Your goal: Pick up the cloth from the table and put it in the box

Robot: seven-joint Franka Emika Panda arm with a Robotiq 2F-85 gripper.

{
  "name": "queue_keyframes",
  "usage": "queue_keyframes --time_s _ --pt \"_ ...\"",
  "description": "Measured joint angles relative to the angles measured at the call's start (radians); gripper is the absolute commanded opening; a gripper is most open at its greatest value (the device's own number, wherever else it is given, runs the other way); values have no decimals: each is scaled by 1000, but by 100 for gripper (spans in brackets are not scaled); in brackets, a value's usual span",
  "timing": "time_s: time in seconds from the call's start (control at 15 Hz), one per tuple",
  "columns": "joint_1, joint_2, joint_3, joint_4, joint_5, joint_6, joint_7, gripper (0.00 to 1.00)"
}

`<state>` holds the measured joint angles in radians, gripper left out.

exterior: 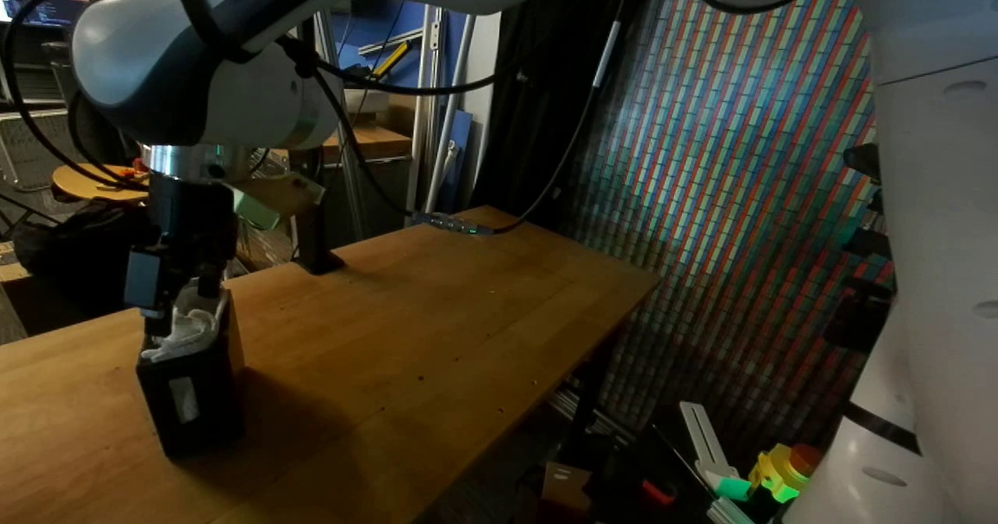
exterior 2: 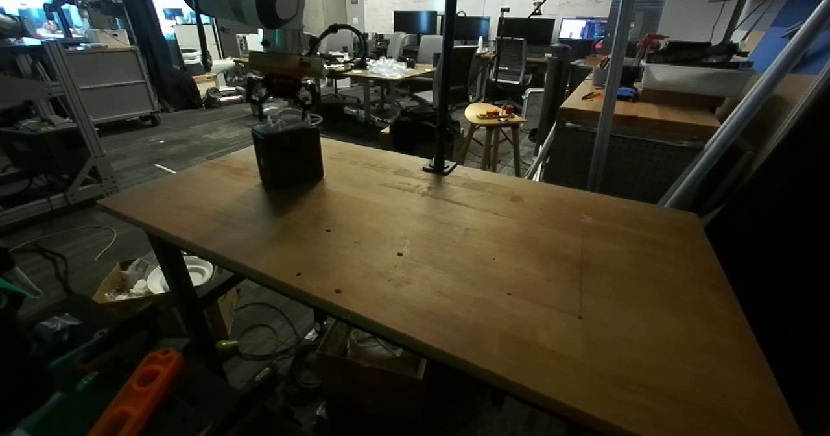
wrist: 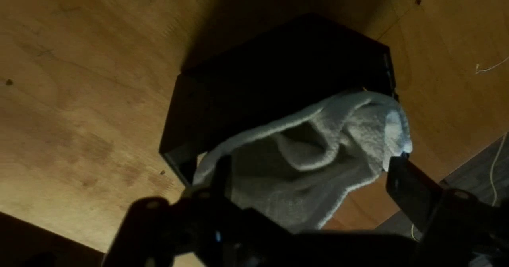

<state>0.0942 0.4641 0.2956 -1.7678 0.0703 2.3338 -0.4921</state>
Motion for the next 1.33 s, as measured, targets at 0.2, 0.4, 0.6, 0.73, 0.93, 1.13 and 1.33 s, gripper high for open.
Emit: queue_keyframes --time_s 0.2,0.4,0.6,0.73,0.93,1.13,1.33 --pt "20 -6 -11 30 -23 -26 36 100" --pt "37 -6 -16 45 -29 -34 61 73" --pt "46 -7 -22 60 -57 -61 69 62" --pt "48 -13 -30 73 -78 -96 69 44" --pt "48 -28 -48 84 -104 -143 69 23" --pt "47 -39 -63 85 -107 -161 61 1" --pt "46 -40 -65 87 -107 -172 13 0"
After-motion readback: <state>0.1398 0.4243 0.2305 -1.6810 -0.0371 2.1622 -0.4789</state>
